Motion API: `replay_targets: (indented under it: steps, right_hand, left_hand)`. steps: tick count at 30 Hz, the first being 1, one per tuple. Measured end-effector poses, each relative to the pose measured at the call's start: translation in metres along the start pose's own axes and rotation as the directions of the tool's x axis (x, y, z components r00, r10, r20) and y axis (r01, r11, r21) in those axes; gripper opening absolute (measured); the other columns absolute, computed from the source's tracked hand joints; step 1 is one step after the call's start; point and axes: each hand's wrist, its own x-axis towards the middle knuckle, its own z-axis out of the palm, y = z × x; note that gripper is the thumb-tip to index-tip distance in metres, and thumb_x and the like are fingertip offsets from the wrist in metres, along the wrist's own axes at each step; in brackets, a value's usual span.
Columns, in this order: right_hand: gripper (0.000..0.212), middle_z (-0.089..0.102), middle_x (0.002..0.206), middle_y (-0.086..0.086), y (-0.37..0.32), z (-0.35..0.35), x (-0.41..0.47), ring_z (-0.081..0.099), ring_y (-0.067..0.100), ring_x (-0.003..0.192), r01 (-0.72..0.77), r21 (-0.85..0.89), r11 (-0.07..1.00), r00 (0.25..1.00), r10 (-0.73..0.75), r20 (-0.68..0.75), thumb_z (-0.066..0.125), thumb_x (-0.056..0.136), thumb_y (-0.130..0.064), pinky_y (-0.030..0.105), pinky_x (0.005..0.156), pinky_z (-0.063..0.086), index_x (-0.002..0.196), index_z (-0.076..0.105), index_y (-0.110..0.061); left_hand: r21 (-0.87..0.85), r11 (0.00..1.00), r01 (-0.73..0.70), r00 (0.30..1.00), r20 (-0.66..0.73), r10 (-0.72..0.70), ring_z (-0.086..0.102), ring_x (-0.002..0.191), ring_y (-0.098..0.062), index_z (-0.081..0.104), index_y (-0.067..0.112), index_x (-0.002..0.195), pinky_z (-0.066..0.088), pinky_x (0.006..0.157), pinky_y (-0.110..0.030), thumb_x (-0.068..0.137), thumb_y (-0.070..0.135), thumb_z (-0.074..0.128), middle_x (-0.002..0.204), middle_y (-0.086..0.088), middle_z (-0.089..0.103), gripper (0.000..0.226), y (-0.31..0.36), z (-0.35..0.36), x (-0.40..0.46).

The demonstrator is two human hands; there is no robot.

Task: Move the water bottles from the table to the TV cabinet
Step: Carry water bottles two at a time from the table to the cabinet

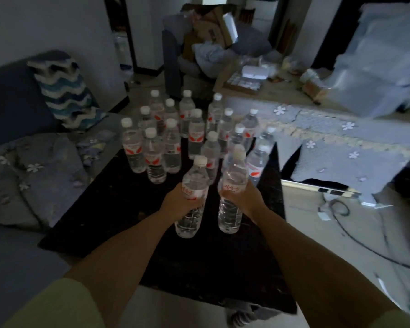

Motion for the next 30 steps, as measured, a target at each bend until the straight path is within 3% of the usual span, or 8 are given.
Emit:
replay_targets:
  steps: [3,8,15,18,23,27,30]
  right_hand:
    - [0.068,0.068,0.111,0.002,0.017,-0.052,-0.016,0.065,0.021,0.103,-0.081,-0.036,0.996,0.992,0.077,-0.103,0.084,0.064,-0.041,0.041,0.092,0.053,0.121,0.057,-0.019]
    - [0.053,0.071,0.103,0.0,0.048,-0.126,-0.052,0.067,0.02,0.097,-0.123,-0.031,0.992,0.963,0.112,-0.244,0.084,0.065,-0.039,0.039,0.09,0.053,0.111,0.063,-0.022]
    - [0.052,0.072,0.102,0.003,0.079,-0.211,-0.113,0.067,0.021,0.095,-0.188,0.039,0.981,0.875,0.185,-0.448,0.085,0.066,-0.031,0.042,0.091,0.054,0.111,0.065,-0.017]
    - [0.06,0.07,0.109,0.009,0.095,-0.24,-0.139,0.066,0.026,0.101,-0.253,0.107,0.961,0.793,0.27,-0.547,0.085,0.067,-0.03,0.046,0.094,0.052,0.119,0.061,-0.011]
    - [0.05,0.071,0.103,0.007,0.11,-0.266,-0.189,0.067,0.024,0.095,-0.317,0.215,0.924,0.629,0.374,-0.681,0.084,0.068,-0.027,0.046,0.091,0.053,0.111,0.062,-0.014]
    - [0.05,0.07,0.103,0.01,0.118,-0.268,-0.244,0.066,0.027,0.097,-0.349,0.308,0.885,0.464,0.449,-0.764,0.084,0.069,-0.023,0.049,0.091,0.053,0.111,0.06,-0.013]
    - [0.046,0.071,0.101,0.008,0.124,-0.259,-0.293,0.067,0.026,0.094,-0.386,0.372,0.844,0.3,0.497,-0.814,0.083,0.069,-0.025,0.048,0.09,0.053,0.109,0.062,-0.013]
  left_hand:
    - [0.065,0.993,-0.094,0.996,0.005,0.094,0.06,0.114,-0.016,0.059,0.022,0.125,0.046,0.101,-0.036,0.068,0.025,0.086,0.122,0.002,0.065,0.063,0.022,0.046,-0.006]
    - [0.178,0.951,-0.254,0.957,0.189,0.22,0.066,0.099,-0.01,0.067,0.035,0.097,0.05,0.086,-0.024,0.067,0.03,0.084,0.097,0.011,0.072,0.035,0.06,0.109,-0.013]
    - [0.229,0.878,-0.42,0.837,0.47,0.278,0.068,0.092,-0.01,0.065,0.027,0.103,0.054,0.088,-0.031,0.065,0.036,0.083,0.1,0.005,0.073,0.043,0.114,0.207,-0.011]
    - [0.177,0.848,-0.499,0.743,0.591,0.314,0.069,0.09,-0.008,0.066,0.032,0.094,0.055,0.087,-0.033,0.051,0.051,0.078,0.09,0.01,0.073,0.049,0.137,0.25,-0.014]
    - [0.081,0.815,-0.574,0.557,0.768,0.316,0.068,0.098,-0.018,0.065,0.021,0.109,0.053,0.093,-0.042,0.045,0.053,0.08,0.102,-0.001,0.073,0.073,0.158,0.31,-0.019]
    - [0.088,0.782,-0.617,0.442,0.861,0.252,0.067,0.093,-0.012,0.064,0.026,0.106,0.054,0.089,-0.033,0.056,0.042,0.088,0.099,0.007,0.072,0.058,0.163,0.361,-0.039]
    - [0.046,0.743,-0.668,0.322,0.917,0.233,0.063,0.081,-0.004,0.063,0.031,0.089,0.049,0.068,-0.02,0.055,0.046,0.086,0.085,0.017,0.068,0.044,0.163,0.394,-0.071]
